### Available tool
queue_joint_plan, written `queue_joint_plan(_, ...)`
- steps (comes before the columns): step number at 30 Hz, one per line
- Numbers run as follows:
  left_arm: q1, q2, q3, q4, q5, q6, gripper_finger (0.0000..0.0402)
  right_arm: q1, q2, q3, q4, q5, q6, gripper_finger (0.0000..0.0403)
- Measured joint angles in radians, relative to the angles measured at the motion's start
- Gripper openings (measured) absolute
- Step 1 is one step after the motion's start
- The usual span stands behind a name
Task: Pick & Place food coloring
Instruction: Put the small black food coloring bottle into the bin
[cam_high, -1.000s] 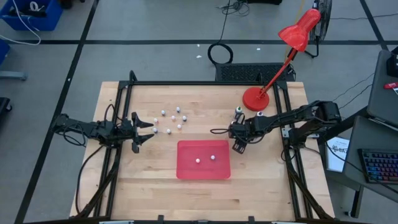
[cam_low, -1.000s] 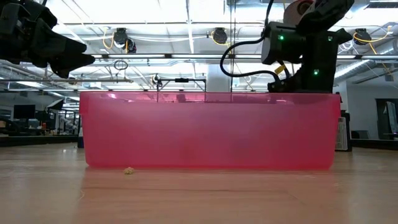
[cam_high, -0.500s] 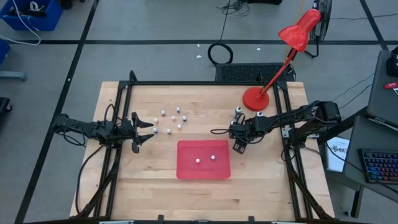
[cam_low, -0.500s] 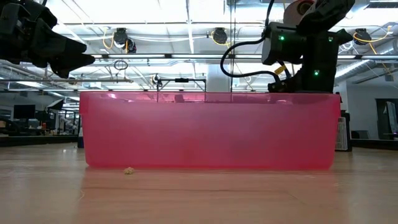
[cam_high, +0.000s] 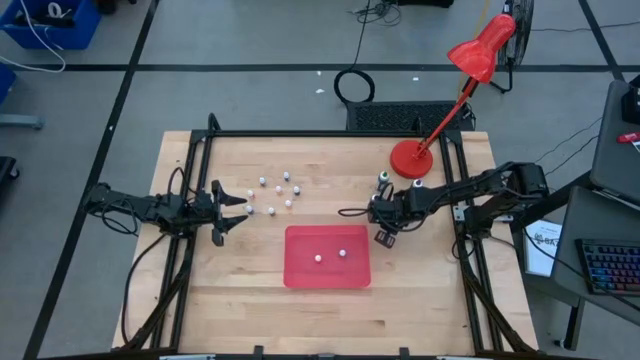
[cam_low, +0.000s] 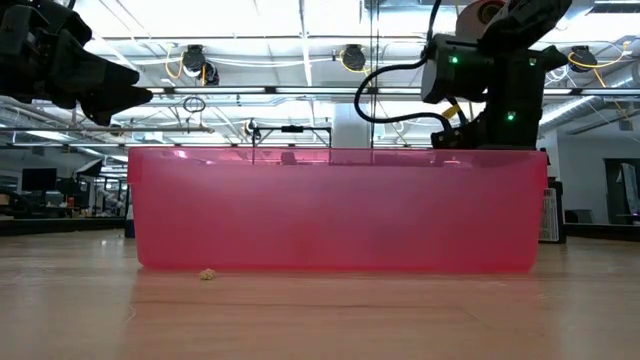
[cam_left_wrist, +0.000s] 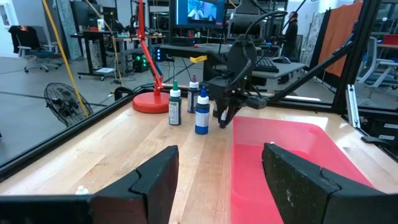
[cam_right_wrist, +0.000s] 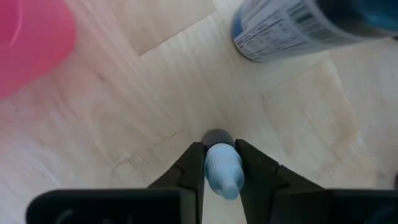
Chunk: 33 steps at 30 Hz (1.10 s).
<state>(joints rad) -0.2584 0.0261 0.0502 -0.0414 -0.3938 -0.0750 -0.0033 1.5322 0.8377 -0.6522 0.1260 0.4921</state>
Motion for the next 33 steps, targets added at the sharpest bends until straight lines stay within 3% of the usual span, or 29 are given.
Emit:
queue_joint_plan(9, 0.0, 0.0, 0.0, 0.0, 0.0, 0.0, 0.0232, 0.09, 0.0, 0.168, -0.092, 0.008, -0.01, 0.0055)
queue_joint_plan(20, 0.0, 0.0, 0.0, 0.0, 0.0, 0.0, 0.0232, 0.301, 0.012, 0.569, -0.189, 0.186, -0.044, 0.0055)
queue_joint_plan(29, 0.0, 0.0, 0.0, 0.0, 0.0, 0.0, 0.0232, 0.353, 0.244, 0.891, -0.442, 0.215, -0.069, 0.0055)
queue_joint_plan(33, 0.0, 0.0, 0.0, 0.0, 0.0, 0.0, 0.0232, 0.352, 0.355, 0.925, -0.45, 0.114, -0.132, 0.0055)
